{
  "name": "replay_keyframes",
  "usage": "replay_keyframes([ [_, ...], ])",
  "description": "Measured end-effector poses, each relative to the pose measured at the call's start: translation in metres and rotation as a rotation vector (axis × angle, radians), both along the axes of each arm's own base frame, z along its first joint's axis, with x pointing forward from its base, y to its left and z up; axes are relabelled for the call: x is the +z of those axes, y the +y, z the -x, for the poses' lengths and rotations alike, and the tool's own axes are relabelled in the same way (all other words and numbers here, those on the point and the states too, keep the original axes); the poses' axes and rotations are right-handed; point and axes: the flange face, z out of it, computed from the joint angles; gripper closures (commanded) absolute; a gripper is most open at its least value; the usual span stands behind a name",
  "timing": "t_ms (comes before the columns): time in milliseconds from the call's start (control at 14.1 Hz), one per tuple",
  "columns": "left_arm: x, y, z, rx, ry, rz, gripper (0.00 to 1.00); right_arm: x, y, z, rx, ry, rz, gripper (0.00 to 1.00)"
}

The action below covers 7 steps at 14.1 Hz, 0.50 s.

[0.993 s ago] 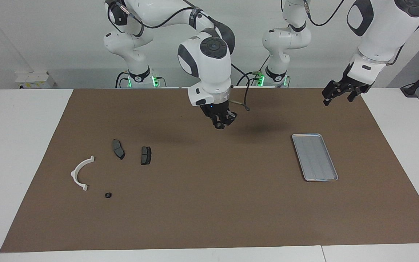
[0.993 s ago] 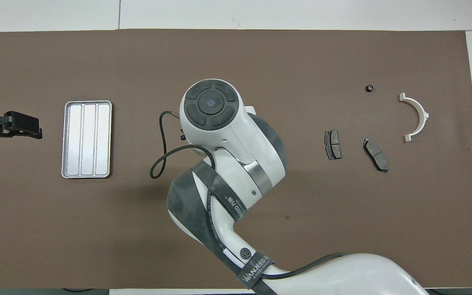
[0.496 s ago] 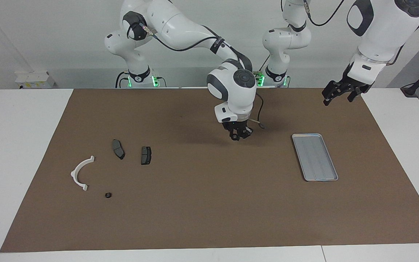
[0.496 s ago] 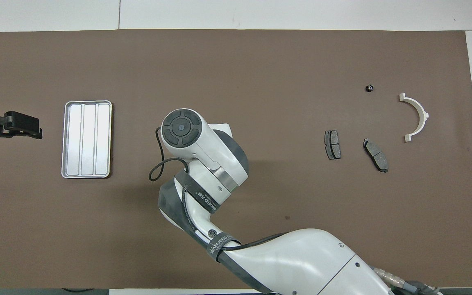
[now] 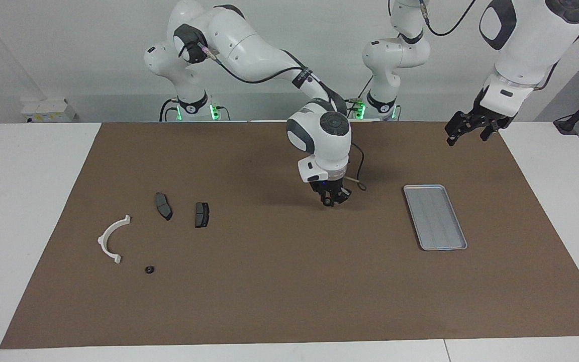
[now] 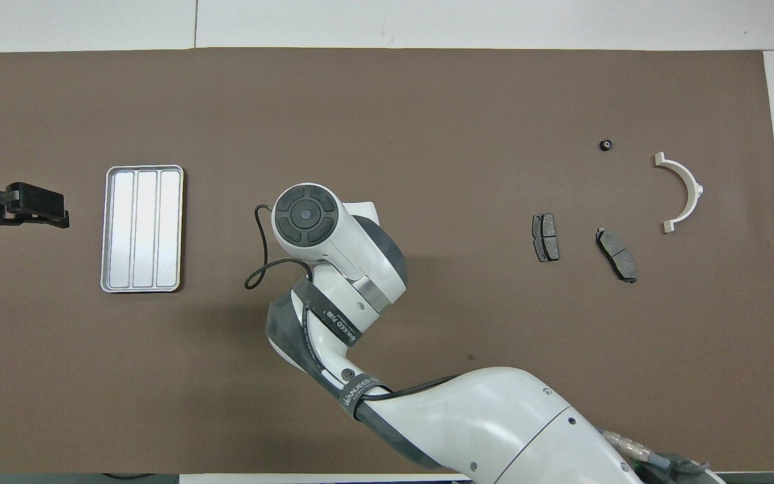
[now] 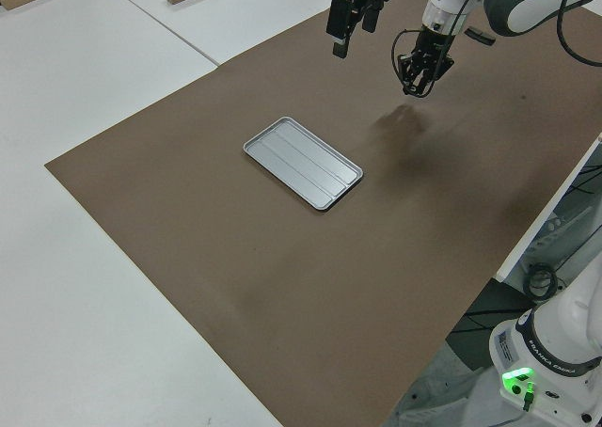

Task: Pick bearing gear from pile to tray
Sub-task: 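Carry the bearing to the table center and release it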

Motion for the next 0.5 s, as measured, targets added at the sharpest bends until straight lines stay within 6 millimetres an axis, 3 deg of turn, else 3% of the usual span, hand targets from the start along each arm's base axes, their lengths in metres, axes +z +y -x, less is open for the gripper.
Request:
replay_keyframes([
  [284, 0.000, 0.000, 0.000, 0.000, 0.000, 0.000, 0.00, -0.024, -0.002, 0.001, 0.016, -0.010, 0.026, 1.00],
  [355, 0.000, 0.000, 0.000, 0.000, 0.000, 0.000, 0.00, -0.024, -0.001, 0.001, 0.017, -0.011, 0.027, 0.28],
  [425, 0.000, 0.000, 0.000, 0.000, 0.000, 0.000, 0.00, -0.024, -0.001, 0.002, 0.018, -0.012, 0.027, 0.00],
  [496, 0.000, 0.000, 0.000, 0.000, 0.000, 0.000, 0.00, -0.024, -0.002, 0.002, 0.019, -0.011, 0.029, 0.00],
])
